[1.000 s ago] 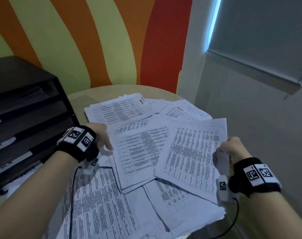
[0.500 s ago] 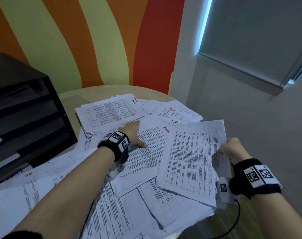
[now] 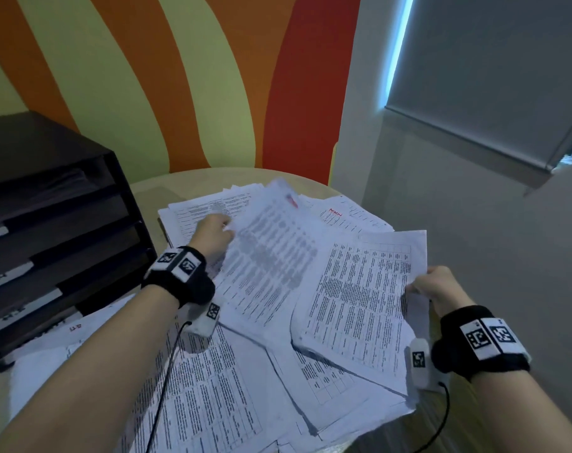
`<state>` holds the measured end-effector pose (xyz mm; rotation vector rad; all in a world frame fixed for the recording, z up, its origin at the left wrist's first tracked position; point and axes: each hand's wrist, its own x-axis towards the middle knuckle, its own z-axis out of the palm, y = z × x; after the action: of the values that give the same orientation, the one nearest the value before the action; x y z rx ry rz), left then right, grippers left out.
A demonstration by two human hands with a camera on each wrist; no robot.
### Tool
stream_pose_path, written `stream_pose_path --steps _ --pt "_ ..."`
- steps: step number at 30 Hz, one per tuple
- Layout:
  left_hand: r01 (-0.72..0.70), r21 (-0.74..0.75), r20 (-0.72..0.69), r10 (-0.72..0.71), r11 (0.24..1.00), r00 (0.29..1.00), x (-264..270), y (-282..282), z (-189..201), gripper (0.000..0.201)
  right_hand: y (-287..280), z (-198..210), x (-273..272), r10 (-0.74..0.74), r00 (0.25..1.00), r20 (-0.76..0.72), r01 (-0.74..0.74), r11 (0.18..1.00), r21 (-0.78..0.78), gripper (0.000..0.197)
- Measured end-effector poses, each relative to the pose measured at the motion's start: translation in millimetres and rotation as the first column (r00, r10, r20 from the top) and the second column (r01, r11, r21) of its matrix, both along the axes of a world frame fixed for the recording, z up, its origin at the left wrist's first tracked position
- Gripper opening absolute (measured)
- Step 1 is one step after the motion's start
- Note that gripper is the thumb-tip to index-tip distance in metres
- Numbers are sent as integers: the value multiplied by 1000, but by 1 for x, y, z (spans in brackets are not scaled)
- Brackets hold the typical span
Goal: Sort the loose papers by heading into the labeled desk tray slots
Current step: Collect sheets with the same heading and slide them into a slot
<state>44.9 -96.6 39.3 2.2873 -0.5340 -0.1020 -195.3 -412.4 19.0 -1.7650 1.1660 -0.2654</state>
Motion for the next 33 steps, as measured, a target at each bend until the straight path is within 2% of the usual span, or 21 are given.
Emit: stream_pose_path --steps 1,3,5,7,9,12,14,16,19,23,25,26,28,29,31,33 --pt "-60 -172 -67 49 983 997 3 12 5 23 2 1 2 -1 1000 5 1 1000 7 21" --pt "-244 -449 -202 168 860 965 7 33 18 20 7 2 5 -8 1000 26 8 1000 7 21" --pt "-329 -550 -226 242 767 944 9 52 30 17 13 5 7 -7 997 74 6 1000 16 25" --pt "-317 -574 -198 248 755 948 9 63 37 16 23 11 11 5 990 141 -14 998 58 23" --pt "-299 -548 -249 189 781 950 5 63 36 10 37 20 17 50 982 185 -71 992 107 24" --pt "-279 -414 -331 142 866 933 -10 47 26 20 59 32 28 133 952 274 -186 967 175 33" --pt "-203 -326 -366 75 923 928 -22 35 21 21 74 39 37 184 921 342 -262 945 198 32" --pt "-166 -280 -393 45 946 919 -32 26 16 29 90 44 45 232 892 389 -331 920 210 30" --pt "-172 -364 -457 -15 915 889 -46 19 12 22 109 49 54 306 863 403 -408 892 196 22" --pt "-157 -449 -550 -133 880 825 -42 30 4 40 119 48 65 388 839 380 -481 857 187 18" --pt "-217 -449 -556 -81 867 827 -35 42 -1 44 116 43 67 368 864 343 -449 871 198 12" --pt "-256 -463 -558 -54 848 828 -31 49 -5 46 110 37 70 312 897 314 -379 907 182 11" --pt "-323 -456 -552 21 829 834 -21 64 -15 51 88 20 74 173 972 158 -181 983 36 17" --pt "-357 -431 -555 69 829 829 -16 71 -21 51 79 14 74 107 994 39 -104 993 -54 24" --pt "-436 -404 -568 153 804 809 -8 84 -32 45 64 4 71 11 978 -206 -44 987 -153 62" --pt "-468 -378 -574 194 799 795 -4 93 -41 41 57 -5 72 -24 950 -312 -22 990 -142 92"
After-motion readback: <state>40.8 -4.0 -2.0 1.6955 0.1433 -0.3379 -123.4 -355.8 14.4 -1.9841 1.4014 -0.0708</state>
